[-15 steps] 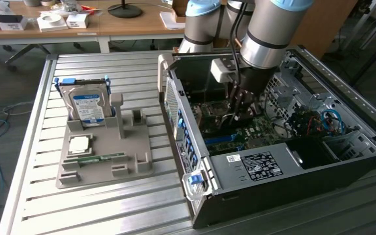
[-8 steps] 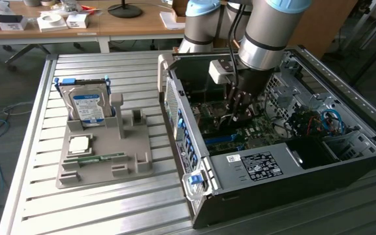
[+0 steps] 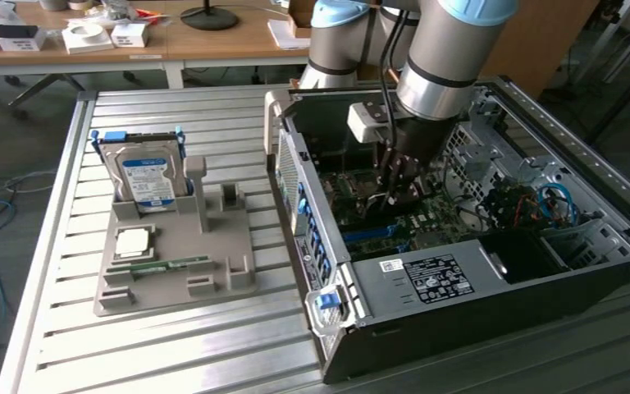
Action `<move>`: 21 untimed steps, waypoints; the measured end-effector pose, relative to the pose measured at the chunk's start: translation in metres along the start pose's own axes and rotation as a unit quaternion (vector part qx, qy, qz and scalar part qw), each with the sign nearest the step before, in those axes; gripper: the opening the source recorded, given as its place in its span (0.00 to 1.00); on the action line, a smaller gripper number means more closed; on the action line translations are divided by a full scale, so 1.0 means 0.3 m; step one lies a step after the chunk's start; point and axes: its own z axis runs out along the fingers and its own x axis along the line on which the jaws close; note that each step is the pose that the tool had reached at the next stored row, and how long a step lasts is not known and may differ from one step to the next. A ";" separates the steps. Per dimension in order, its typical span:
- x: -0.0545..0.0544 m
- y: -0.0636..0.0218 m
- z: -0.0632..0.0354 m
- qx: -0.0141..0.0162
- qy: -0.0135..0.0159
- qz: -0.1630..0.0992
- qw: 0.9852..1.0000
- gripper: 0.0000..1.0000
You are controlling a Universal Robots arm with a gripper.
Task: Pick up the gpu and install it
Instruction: 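Insert the gpu into the slot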
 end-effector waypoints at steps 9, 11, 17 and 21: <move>-0.004 0.013 0.002 0.000 0.000 0.000 1.000 0.26; -0.004 0.014 0.003 0.000 0.000 0.000 1.000 0.26; -0.004 0.015 0.000 0.000 0.000 0.000 1.000 0.26; -0.004 0.015 -0.003 0.000 0.000 0.000 1.000 0.26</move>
